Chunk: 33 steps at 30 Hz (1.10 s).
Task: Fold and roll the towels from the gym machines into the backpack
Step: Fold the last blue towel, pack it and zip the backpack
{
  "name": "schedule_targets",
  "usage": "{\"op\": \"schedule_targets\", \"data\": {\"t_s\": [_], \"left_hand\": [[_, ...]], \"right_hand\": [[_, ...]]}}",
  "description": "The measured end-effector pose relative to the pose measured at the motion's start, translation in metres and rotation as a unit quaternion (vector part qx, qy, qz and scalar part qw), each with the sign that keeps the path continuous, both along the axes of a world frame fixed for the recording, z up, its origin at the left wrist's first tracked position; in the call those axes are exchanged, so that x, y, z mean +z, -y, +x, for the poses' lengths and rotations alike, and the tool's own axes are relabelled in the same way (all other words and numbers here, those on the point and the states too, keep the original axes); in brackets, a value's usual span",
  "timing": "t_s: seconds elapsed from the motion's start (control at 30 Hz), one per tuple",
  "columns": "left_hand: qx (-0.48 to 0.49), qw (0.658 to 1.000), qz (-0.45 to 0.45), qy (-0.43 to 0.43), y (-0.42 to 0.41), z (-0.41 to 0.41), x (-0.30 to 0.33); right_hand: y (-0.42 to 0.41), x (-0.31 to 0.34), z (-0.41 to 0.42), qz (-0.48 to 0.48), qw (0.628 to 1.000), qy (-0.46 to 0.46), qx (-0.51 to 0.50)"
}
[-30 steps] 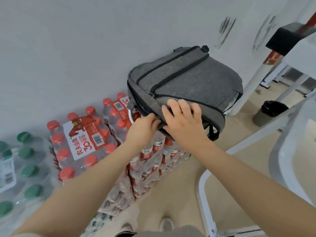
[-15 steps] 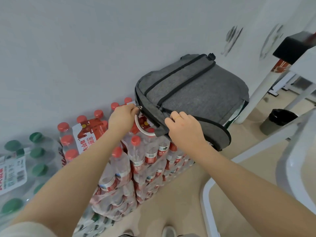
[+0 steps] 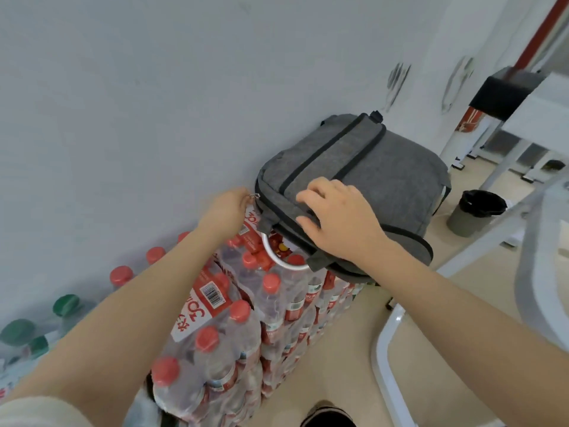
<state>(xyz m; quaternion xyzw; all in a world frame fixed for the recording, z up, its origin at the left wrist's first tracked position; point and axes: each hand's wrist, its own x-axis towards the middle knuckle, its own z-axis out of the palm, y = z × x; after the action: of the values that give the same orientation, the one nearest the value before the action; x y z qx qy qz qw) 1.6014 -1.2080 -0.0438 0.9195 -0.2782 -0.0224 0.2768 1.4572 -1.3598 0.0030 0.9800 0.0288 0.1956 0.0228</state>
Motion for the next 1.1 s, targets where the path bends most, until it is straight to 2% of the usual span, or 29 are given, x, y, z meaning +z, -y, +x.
{"op": "schedule_targets", "data": {"t_s": [0.2, 0.3, 0.47, 0.53, 0.6, 0.63, 0.67, 0.73, 0.8, 0.9, 1.1], "left_hand": [[-0.004, 0.999, 0.007, 0.038, 0.002, 0.035, 0.005], [0.017, 0.998, -0.008, 0.063, 0.009, 0.052, 0.007], [0.056, 0.988, -0.127, 0.07, 0.018, 0.057, 0.004], [0.101, 0.967, -0.232, -0.002, 0.021, 0.056, -0.002], [0.129, 0.918, -0.34, -0.161, 0.025, 0.055, -0.001], [0.13, 0.893, -0.356, -0.244, 0.029, 0.055, -0.001], [0.126, 0.88, -0.344, -0.303, 0.033, 0.055, 0.0], [0.112, 0.9, -0.264, -0.328, 0.04, 0.058, 0.003], [0.085, 0.942, -0.161, -0.282, 0.045, 0.061, 0.008], [0.054, 0.98, -0.033, -0.189, 0.049, 0.063, 0.014], [0.065, 0.996, 0.048, -0.044, 0.049, 0.057, 0.02]], "right_hand": [[-0.009, 0.015, 0.104, 0.03, 0.985, -0.165, 0.039], [-0.003, 0.011, 0.149, 0.0, 0.98, -0.196, 0.041], [-0.001, 0.019, 0.2, 0.055, 0.952, -0.275, 0.118], [0.001, 0.021, 0.211, 0.057, 0.939, -0.305, 0.148], [0.005, 0.024, 0.221, 0.047, 0.935, -0.315, 0.159], [0.007, 0.024, 0.225, 0.048, 0.933, -0.32, 0.158], [0.011, 0.024, 0.23, 0.056, 0.932, -0.323, 0.153], [0.018, 0.023, 0.237, 0.098, 0.929, -0.332, 0.128], [0.026, 0.021, 0.242, 0.134, 0.932, -0.323, 0.097], [0.036, 0.017, 0.249, 0.099, 0.955, -0.276, 0.052], [0.073, 0.012, 0.243, 0.059, 0.98, -0.18, -0.058]]}}
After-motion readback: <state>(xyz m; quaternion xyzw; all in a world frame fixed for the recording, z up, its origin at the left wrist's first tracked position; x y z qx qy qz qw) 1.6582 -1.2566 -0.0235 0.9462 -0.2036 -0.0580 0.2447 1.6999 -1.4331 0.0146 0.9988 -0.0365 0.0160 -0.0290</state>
